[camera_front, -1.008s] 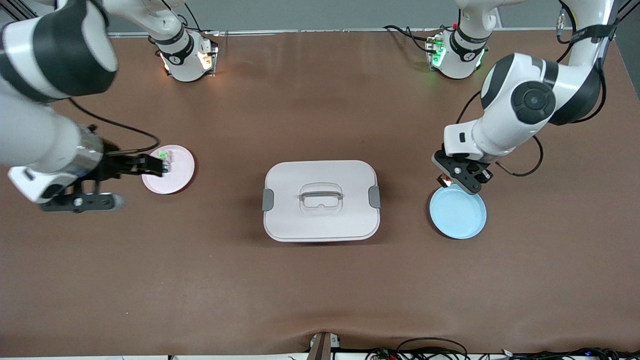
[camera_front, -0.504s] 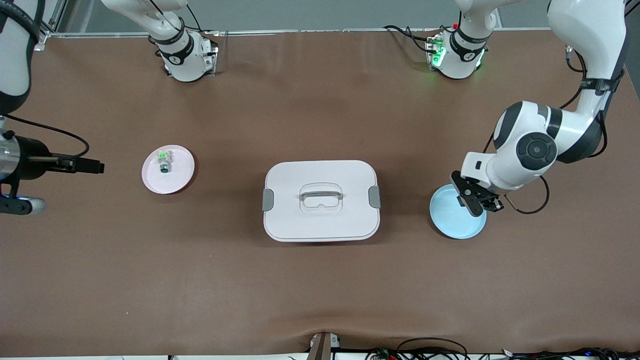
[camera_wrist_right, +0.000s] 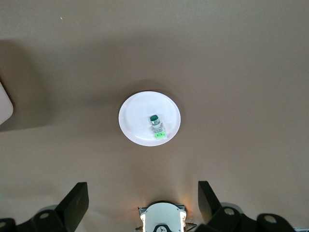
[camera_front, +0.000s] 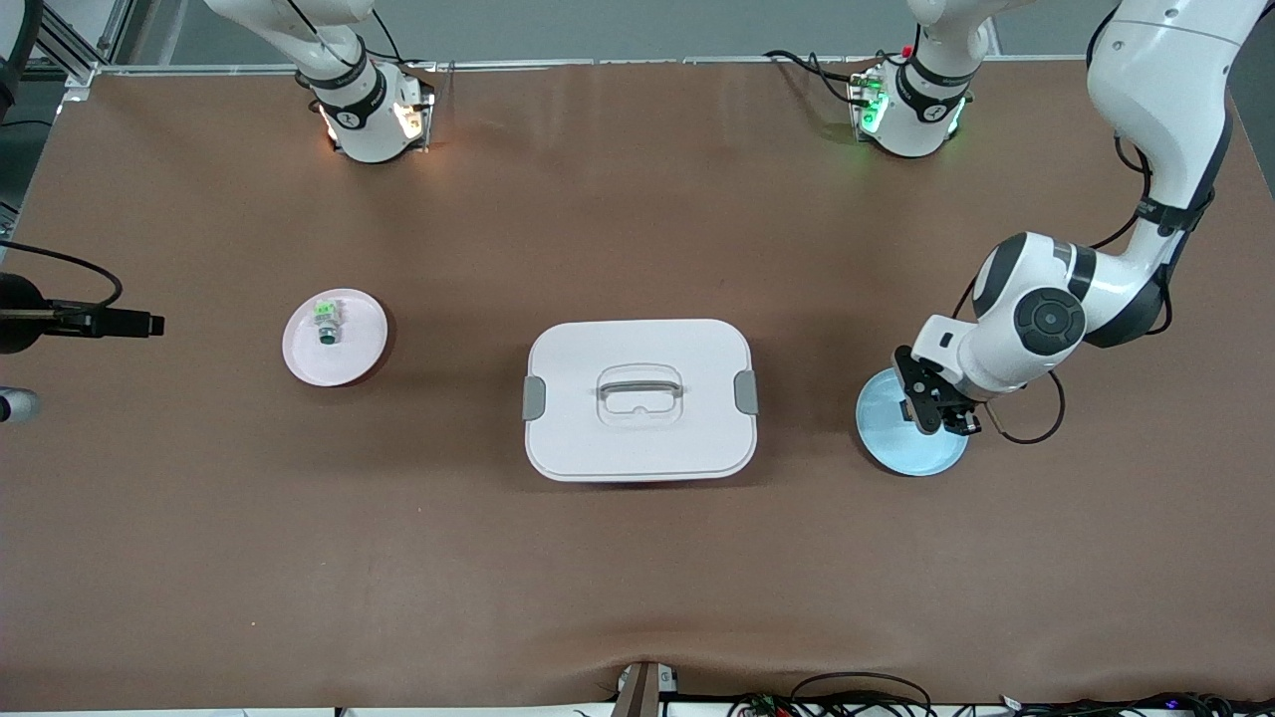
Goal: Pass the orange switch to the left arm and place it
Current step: 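Lower the switch onto the blue plate and open the left gripper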
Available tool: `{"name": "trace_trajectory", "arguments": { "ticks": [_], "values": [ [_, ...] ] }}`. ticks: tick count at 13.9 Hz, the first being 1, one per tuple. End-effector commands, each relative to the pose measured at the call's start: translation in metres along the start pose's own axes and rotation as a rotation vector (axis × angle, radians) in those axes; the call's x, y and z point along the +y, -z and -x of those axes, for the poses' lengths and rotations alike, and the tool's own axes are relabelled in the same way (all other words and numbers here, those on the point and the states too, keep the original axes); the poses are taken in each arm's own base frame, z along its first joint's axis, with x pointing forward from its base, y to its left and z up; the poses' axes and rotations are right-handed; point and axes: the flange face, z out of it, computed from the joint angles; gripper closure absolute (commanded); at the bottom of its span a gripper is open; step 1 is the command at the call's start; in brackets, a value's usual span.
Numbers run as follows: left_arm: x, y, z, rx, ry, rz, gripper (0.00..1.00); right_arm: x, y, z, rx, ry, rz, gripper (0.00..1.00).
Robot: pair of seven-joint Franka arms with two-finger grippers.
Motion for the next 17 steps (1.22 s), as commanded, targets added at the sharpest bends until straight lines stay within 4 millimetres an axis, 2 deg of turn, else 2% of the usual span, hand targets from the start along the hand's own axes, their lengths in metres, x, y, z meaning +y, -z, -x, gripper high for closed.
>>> {"name": "trace_trajectory", "arguments": {
  "ticks": [1, 5, 6, 7, 8, 10, 11, 12, 14, 15, 17],
  "values": [
    [0.005, -0.019, -0.002, 0.026, -0.049, -0.016, 1.00, 0.002, 0.000, 0.004, -0.011, -0.002, 0.015, 0.00],
    [0.011, -0.035, 0.002, 0.032, -0.070, -0.024, 1.00, 0.005, 0.009, 0.009, 0.008, -0.015, 0.033, 0.00],
    [0.011, -0.036, 0.004, 0.033, -0.067, -0.023, 0.81, 0.006, 0.012, 0.012, 0.016, -0.016, 0.032, 0.00],
    [0.008, -0.036, 0.007, 0.038, -0.059, -0.028, 0.38, 0.006, 0.017, 0.016, 0.027, -0.016, 0.032, 0.00],
    [0.005, -0.036, 0.014, 0.042, -0.048, -0.033, 0.00, 0.007, 0.023, 0.021, 0.039, -0.015, 0.031, 0.00],
    [0.002, -0.028, 0.015, 0.042, -0.038, -0.049, 0.00, 0.011, 0.040, 0.034, 0.084, -0.028, 0.044, 0.00],
    [-0.002, -0.018, 0.016, 0.041, -0.024, -0.066, 0.00, 0.012, 0.042, 0.036, 0.088, -0.028, 0.042, 0.00],
    [-0.007, -0.003, 0.017, 0.044, -0.010, -0.091, 0.00, 0.011, 0.046, 0.038, 0.102, -0.025, 0.037, 0.00],
    [-0.016, 0.028, 0.016, 0.054, 0.070, -0.134, 0.00, 0.009, 0.078, 0.059, 0.222, -0.019, 0.035, 0.00],
    [-0.017, 0.043, 0.018, 0.068, 0.141, -0.143, 0.00, 0.006, 0.084, 0.064, 0.249, -0.014, 0.036, 0.00],
    [-0.020, 0.069, 0.015, 0.092, 0.324, -0.131, 0.00, 0.009, 0.085, 0.065, 0.248, -0.018, 0.035, 0.00]
  ]
}}
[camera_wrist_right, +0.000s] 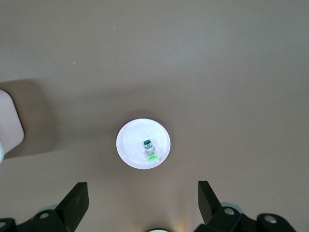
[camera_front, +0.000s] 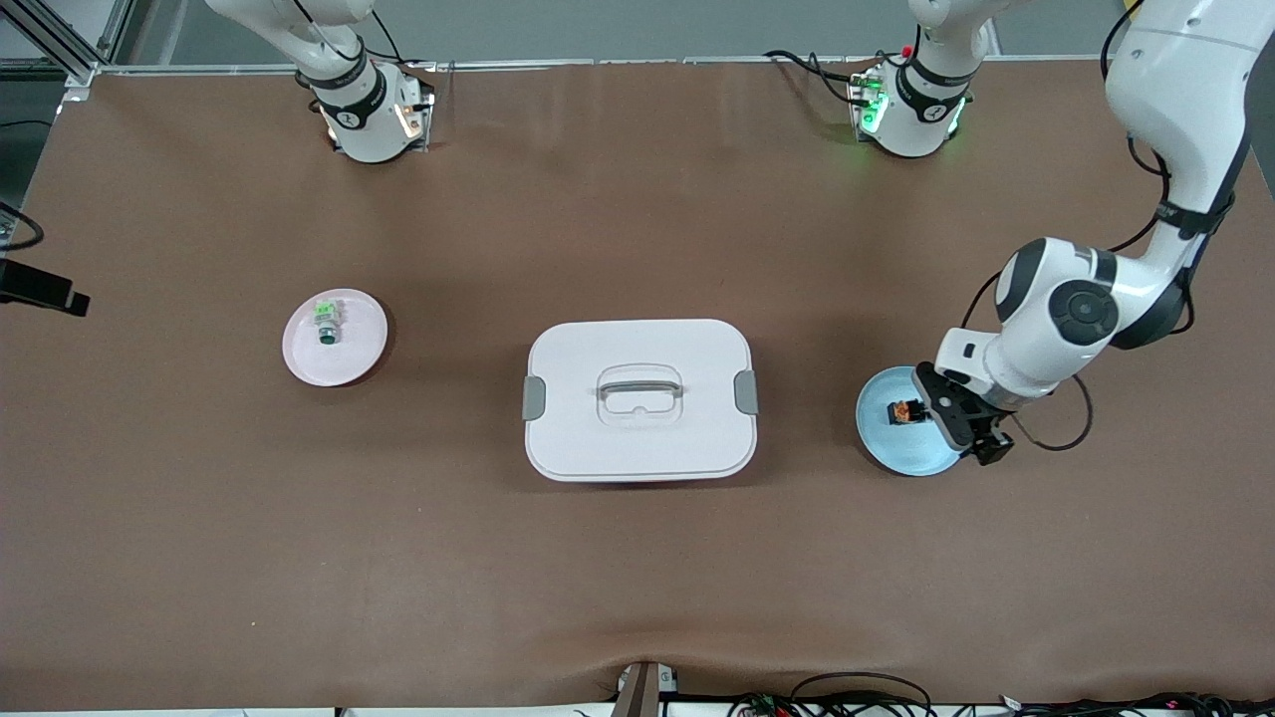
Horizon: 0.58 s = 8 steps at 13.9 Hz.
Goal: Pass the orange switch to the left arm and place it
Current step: 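Lower the switch onto the blue plate and open the left gripper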
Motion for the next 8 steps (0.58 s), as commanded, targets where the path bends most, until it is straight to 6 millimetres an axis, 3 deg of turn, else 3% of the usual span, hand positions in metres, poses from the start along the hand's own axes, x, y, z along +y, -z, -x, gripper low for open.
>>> {"name": "trace_trajectory", "arguments": {
  "ticks": [1, 4, 8],
  "values": [
    [-0.002, 0.041, -0.008, -0.029, 0.189, 0.009, 0.00, 0.006, 0.005, 0.007, 0.009, -0.009, 0.008, 0.00],
    [-0.009, 0.094, -0.024, -0.059, 0.438, -0.026, 0.00, 0.004, 0.007, 0.013, -0.001, -0.004, 0.006, 0.00],
    [-0.036, 0.156, -0.025, -0.103, 0.796, -0.056, 0.00, 0.005, -0.003, 0.035, 0.047, -0.004, -0.003, 0.00]
  ]
}}
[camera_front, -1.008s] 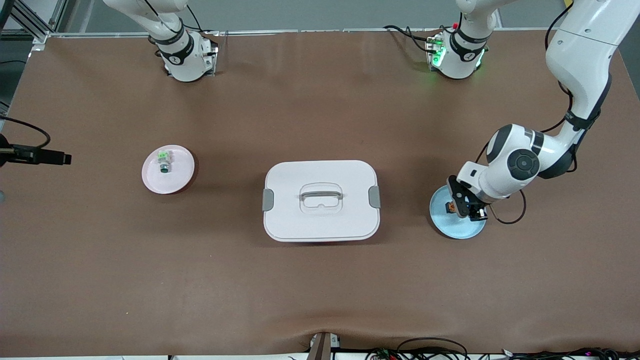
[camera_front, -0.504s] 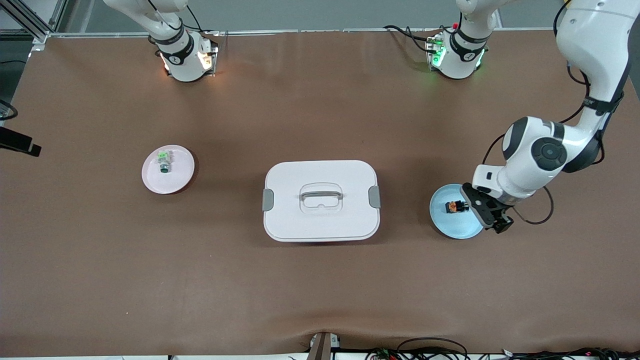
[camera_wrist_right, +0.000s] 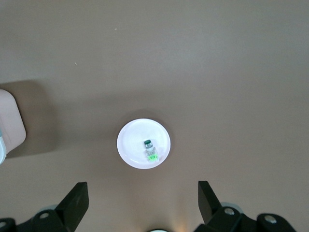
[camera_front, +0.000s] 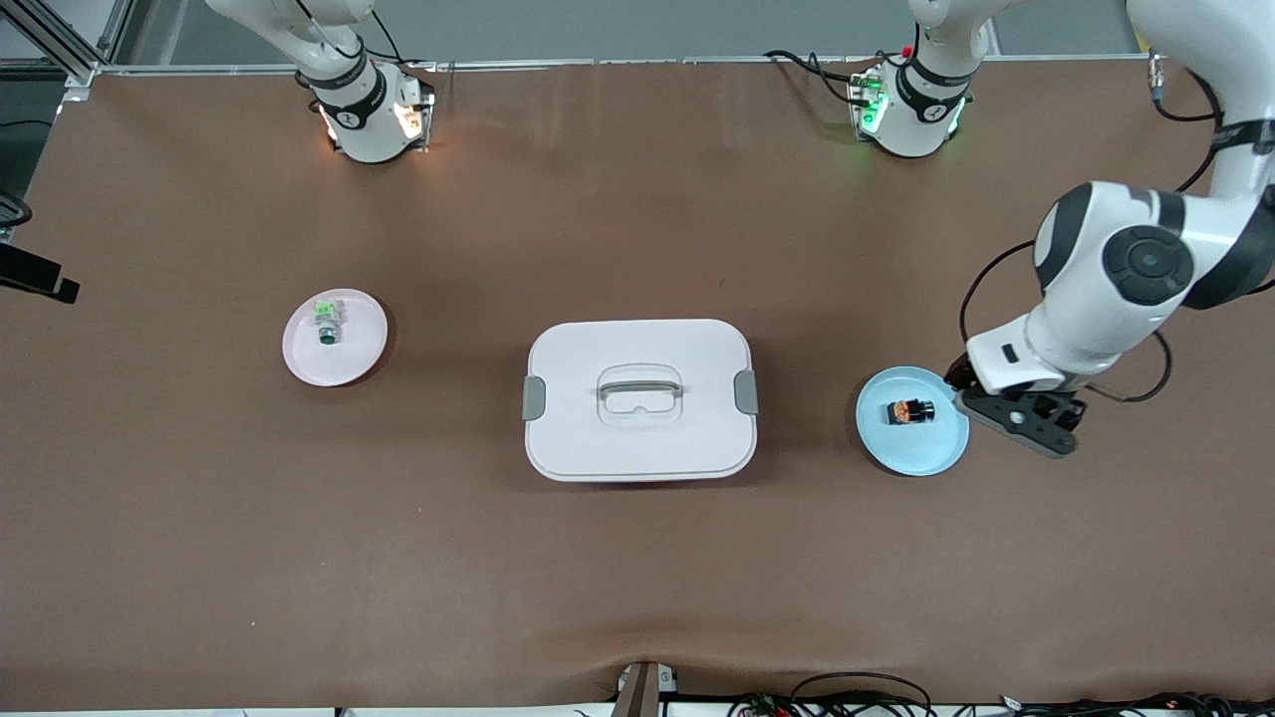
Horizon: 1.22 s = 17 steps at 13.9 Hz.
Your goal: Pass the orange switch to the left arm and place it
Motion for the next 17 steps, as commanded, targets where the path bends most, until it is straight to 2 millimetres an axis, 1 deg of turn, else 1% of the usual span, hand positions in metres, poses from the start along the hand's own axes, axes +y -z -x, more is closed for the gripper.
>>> {"name": "trace_trajectory", "arguments": {
  "ticks": [1, 3, 4, 7, 9, 10, 12, 13, 14, 17],
  "values": [
    [-0.017, 0.040, -0.005, -0.027, 0.200, -0.003, 0.00, 0.004, -0.008, 0.037, 0.057, -0.003, -0.002, 0.00],
    [-0.021, 0.066, -0.006, -0.045, 0.302, 0.000, 0.00, 0.005, -0.017, 0.055, 0.095, -0.003, -0.005, 0.00],
    [-0.023, 0.078, -0.004, -0.048, 0.345, -0.006, 0.00, 0.005, -0.019, 0.058, 0.097, -0.001, -0.007, 0.00],
    [-0.031, 0.120, -0.002, -0.023, 0.407, 0.000, 0.00, 0.002, -0.018, 0.061, 0.094, 0.004, -0.013, 0.00],
    [-0.034, 0.136, 0.001, -0.025, 0.419, 0.000, 0.00, -0.003, -0.014, 0.063, 0.100, 0.013, -0.012, 0.00],
    [-0.038, 0.140, 0.005, -0.048, 0.413, 0.001, 0.00, -0.003, -0.011, 0.066, 0.104, 0.013, -0.013, 0.00],
    [-0.039, 0.166, 0.016, -0.029, 0.448, -0.024, 0.00, -0.003, -0.011, 0.068, 0.092, 0.012, -0.014, 0.00],
    [-0.039, 0.172, 0.020, -0.024, 0.470, 0.006, 0.00, -0.003, -0.010, 0.070, 0.089, 0.012, -0.014, 0.00],
    [-0.037, 0.180, 0.027, -0.026, 0.496, 0.056, 0.00, -0.004, -0.009, 0.070, 0.087, 0.011, -0.017, 0.00],
    [-0.036, 0.202, 0.045, -0.045, 0.536, 0.066, 0.00, -0.014, -0.007, 0.073, 0.075, 0.029, -0.017, 0.00]
  ]
}}
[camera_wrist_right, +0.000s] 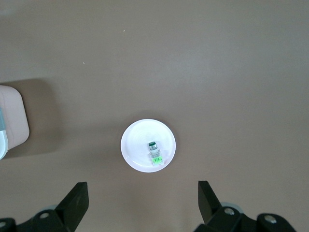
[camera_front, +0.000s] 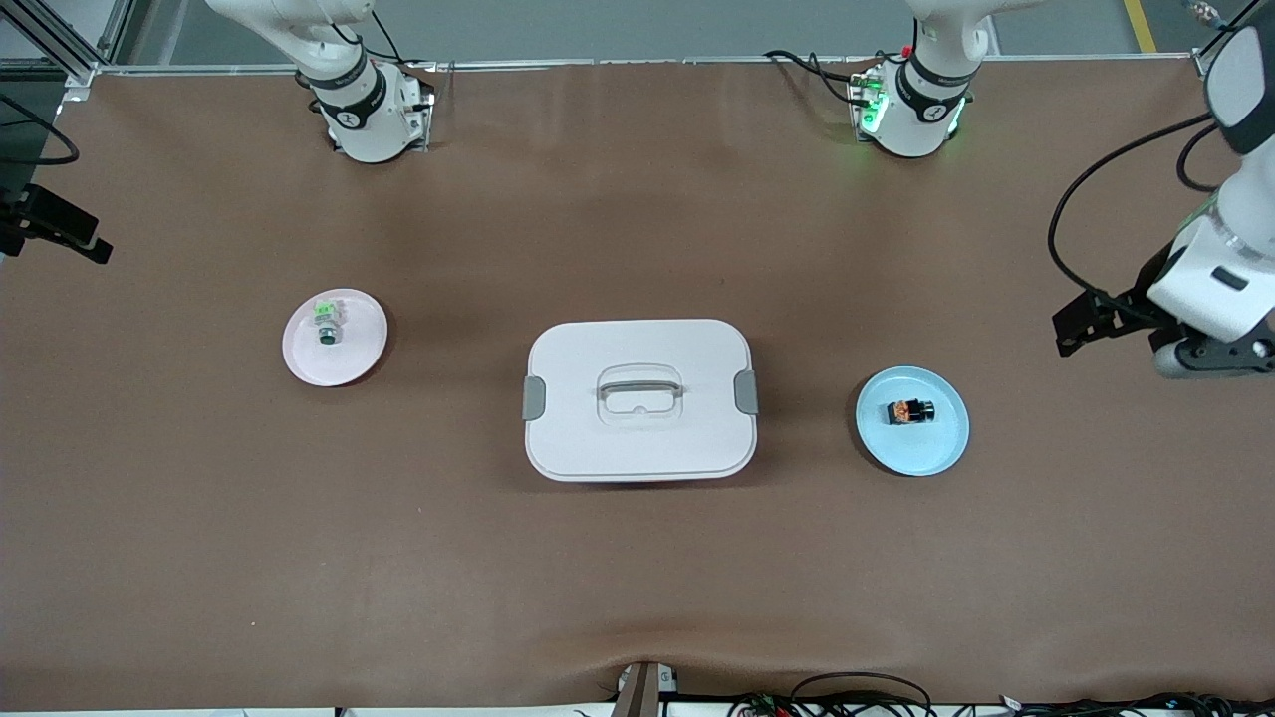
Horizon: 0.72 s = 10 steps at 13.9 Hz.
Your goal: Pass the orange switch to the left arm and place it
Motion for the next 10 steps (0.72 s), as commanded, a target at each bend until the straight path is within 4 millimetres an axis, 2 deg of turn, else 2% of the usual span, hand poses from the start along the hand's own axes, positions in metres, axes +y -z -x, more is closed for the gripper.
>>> {"name": "trace_trajectory", "arguments": {
  "ticks": [1, 3, 8, 10],
  "values": [
    [-0.004, 0.022, 0.022, -0.027, 0.025, 0.001, 0.00, -0.007, 0.005, 0.010, -0.004, 0.007, -0.002, 0.00],
    [-0.003, 0.032, 0.033, -0.038, 0.023, -0.005, 0.00, -0.009, 0.006, 0.010, -0.001, 0.010, -0.002, 0.00],
    [-0.001, 0.052, 0.046, -0.034, 0.007, -0.008, 0.00, -0.005, 0.011, 0.009, 0.015, 0.001, -0.001, 0.00],
    [-0.003, 0.062, 0.055, -0.041, 0.018, -0.006, 0.00, -0.005, 0.022, 0.009, 0.041, 0.000, 0.004, 0.00]
  ]
}}
